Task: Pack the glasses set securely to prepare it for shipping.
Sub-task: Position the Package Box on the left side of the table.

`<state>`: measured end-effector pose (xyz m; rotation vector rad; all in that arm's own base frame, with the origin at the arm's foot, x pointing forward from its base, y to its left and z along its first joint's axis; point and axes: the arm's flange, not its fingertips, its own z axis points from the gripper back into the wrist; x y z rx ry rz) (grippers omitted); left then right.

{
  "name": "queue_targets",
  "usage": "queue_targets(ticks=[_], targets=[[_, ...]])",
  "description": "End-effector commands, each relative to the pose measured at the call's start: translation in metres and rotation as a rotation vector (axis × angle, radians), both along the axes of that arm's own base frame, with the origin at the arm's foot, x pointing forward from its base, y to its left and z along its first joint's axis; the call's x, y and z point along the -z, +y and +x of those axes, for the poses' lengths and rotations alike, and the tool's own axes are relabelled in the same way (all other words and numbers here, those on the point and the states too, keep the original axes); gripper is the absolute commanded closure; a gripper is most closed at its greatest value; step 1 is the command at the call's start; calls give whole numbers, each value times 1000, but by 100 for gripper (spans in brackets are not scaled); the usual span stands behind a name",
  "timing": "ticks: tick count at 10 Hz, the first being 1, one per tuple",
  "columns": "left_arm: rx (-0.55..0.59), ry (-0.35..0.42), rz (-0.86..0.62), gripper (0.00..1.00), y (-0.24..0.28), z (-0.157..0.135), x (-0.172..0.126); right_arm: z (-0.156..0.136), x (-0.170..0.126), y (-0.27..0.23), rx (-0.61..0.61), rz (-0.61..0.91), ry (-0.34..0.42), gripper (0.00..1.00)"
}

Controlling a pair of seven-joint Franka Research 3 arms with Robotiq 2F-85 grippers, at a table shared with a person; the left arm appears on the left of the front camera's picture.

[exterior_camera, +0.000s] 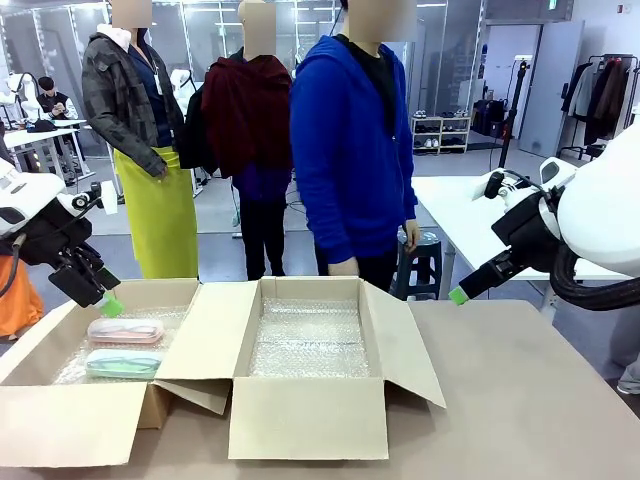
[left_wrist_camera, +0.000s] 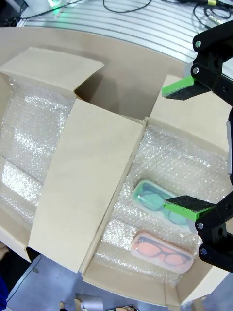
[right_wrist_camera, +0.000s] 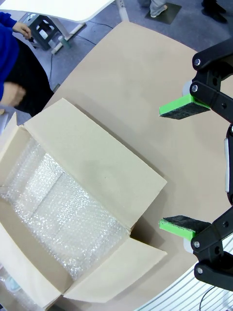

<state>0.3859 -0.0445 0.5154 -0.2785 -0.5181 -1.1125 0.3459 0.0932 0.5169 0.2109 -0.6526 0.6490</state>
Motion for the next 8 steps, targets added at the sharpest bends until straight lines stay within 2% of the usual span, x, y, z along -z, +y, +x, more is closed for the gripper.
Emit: queue_targets(ticks=[1, 8], targets=[[-15, 5, 14, 0, 0, -4, -3, -1, 0, 4, 17, 7, -4, 0], [-15, 5, 14, 0, 0, -4, -3, -1, 0, 4, 17, 7, -4, 0]])
